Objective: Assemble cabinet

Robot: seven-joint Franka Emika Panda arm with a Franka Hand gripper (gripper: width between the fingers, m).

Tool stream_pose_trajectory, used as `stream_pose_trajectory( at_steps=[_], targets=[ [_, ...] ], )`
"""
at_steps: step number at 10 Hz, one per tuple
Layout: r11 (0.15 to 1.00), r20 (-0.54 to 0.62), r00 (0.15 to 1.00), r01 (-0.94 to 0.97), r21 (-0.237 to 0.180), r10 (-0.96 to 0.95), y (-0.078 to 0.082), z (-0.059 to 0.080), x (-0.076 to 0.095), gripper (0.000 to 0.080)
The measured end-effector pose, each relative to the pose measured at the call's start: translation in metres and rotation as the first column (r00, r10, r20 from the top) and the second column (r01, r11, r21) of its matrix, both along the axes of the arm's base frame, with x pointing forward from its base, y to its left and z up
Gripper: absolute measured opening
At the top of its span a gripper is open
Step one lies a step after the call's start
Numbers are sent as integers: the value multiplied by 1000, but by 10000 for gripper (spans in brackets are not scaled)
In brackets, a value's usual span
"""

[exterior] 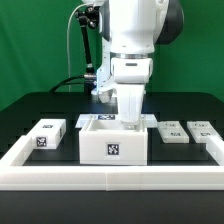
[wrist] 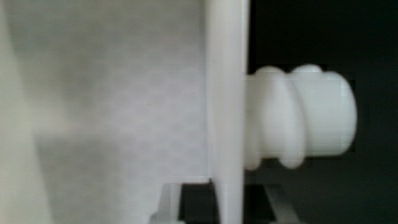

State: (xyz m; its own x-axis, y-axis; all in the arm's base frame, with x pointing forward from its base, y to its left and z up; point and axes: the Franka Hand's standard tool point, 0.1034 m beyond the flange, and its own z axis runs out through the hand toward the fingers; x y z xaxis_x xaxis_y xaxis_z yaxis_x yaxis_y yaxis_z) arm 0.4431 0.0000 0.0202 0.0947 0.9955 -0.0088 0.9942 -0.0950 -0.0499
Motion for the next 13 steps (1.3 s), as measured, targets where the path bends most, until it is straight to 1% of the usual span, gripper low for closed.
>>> stream_pose_trajectory(
  at_steps=[1, 2, 3, 4, 5, 6, 7, 11, 12, 13],
  targets=[
    [1000, 0, 1000, 0, 0, 0, 0, 0, 0, 37],
    [1000, 9, 1000, -7, 3, 7, 2, 0, 4, 38],
    [1000, 17, 1000, -11, 7, 11, 7, 0, 8, 38],
    [1000, 16, 1000, -14, 12, 14, 20, -1, 14, 37],
    [999, 18, 999, -33, 18, 33, 33, -1, 26, 37],
    [999, 16, 999, -33, 20, 33, 37, 0, 32, 37],
    [1000, 18, 1000, -10, 20, 10, 40, 1, 33, 37],
    [1000, 18, 1000, -9, 21, 9, 39, 0, 33, 37],
    [1000, 24, 1000, -16, 26, 15, 46, 0, 36, 37],
    [999, 24, 999, -29, 32, 29, 57, -1, 40, 37]
  ],
)
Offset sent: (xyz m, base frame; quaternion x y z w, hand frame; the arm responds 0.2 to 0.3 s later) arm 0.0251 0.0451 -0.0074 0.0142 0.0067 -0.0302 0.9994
